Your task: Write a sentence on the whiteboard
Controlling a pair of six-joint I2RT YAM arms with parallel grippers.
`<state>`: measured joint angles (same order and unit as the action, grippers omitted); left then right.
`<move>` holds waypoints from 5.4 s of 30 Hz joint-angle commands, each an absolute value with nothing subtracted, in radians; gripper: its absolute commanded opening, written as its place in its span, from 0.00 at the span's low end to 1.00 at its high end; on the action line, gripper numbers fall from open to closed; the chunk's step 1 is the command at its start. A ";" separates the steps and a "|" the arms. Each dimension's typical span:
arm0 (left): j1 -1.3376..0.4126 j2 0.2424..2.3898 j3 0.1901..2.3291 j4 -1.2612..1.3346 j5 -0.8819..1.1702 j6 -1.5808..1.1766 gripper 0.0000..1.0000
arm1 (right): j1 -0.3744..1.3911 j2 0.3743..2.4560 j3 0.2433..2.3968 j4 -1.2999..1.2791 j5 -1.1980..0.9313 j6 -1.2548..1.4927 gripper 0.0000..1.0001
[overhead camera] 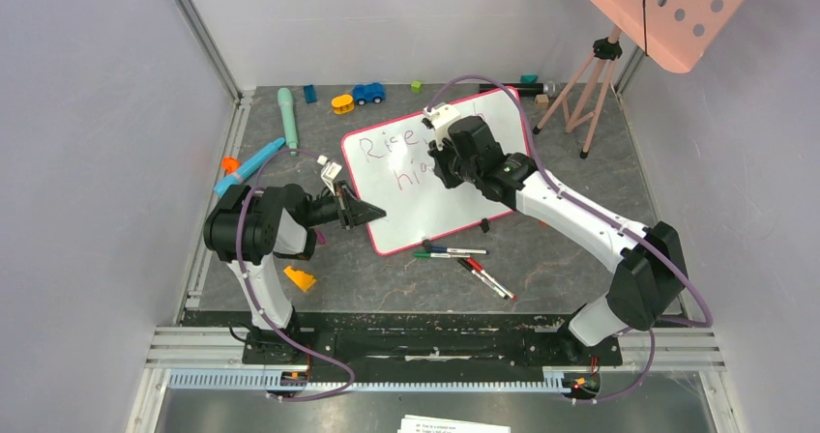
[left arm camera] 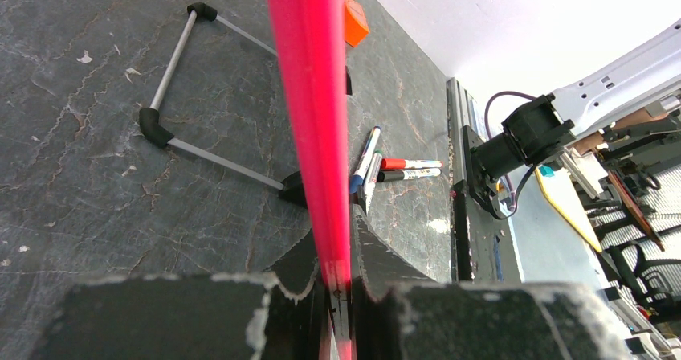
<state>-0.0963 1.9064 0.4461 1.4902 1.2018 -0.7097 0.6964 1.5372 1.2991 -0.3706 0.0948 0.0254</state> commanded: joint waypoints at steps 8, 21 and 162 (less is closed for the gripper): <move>-0.111 1.906 0.446 1.557 1.285 -0.587 0.07 | 0.682 1.503 1.232 -0.326 0.116 0.023 0.00; -0.111 1.905 0.445 1.557 1.286 -0.586 0.07 | 0.682 1.458 1.130 -0.300 0.076 0.057 0.00; -0.112 1.899 0.436 1.557 1.286 -0.578 0.07 | 0.610 1.502 1.269 -0.278 0.105 0.027 0.00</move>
